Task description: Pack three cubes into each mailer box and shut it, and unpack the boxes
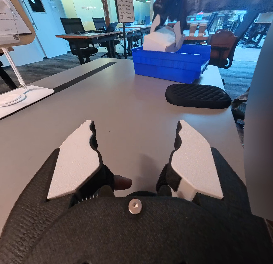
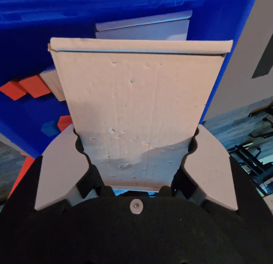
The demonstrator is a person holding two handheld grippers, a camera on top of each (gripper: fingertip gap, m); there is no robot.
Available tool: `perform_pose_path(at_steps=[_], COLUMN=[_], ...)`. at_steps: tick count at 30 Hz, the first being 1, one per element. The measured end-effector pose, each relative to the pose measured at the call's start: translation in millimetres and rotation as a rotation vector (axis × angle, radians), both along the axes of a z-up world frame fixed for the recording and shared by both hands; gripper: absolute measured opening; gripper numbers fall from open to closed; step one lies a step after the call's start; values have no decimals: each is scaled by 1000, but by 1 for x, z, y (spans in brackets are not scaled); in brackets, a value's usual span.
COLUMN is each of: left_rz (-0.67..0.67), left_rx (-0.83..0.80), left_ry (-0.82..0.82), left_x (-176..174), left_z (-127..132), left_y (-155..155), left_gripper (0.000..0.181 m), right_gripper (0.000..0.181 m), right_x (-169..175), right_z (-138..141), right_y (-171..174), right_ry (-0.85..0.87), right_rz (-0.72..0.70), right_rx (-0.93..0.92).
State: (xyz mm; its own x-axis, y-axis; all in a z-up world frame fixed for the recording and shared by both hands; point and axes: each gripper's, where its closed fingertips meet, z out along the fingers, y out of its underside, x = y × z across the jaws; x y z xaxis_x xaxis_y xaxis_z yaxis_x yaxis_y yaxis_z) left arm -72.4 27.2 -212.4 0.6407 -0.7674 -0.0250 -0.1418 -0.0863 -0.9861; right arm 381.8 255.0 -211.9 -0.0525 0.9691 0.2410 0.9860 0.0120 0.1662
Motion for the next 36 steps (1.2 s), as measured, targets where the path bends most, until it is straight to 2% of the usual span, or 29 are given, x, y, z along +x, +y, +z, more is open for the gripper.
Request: perform_pose_path(at_steps=[8,19,22,26,29,32,36], left_rz=[8,1,-1,0,-1,-2,2], left_rx=[-28,-19,-15,-11,-5,4,11], left_ry=[-40,-42,-40,-33,-21,-7,3], left_x=[-4,-3,-3,-3,-2,-1,0], left_z=[2,3,3,2,2,1,1], left_y=[3,2,1,1,0,0,-1], left_gripper=[102,102,101,101,101,101,101], right_gripper=[133,131,141,142,142,143,146], right_x=[-7,-2,2,2,-6,-30,-77], right_z=[-23,-19,-18,-12,5,32,59], right_y=[20,29,34,36,38,31,-17], right_ry=[-9,-91,-135,-112,-25,189,550], right_rz=[46,62,76,66,51,-4,-115], right_rx=[-67,-35,9,54,144,259,279])
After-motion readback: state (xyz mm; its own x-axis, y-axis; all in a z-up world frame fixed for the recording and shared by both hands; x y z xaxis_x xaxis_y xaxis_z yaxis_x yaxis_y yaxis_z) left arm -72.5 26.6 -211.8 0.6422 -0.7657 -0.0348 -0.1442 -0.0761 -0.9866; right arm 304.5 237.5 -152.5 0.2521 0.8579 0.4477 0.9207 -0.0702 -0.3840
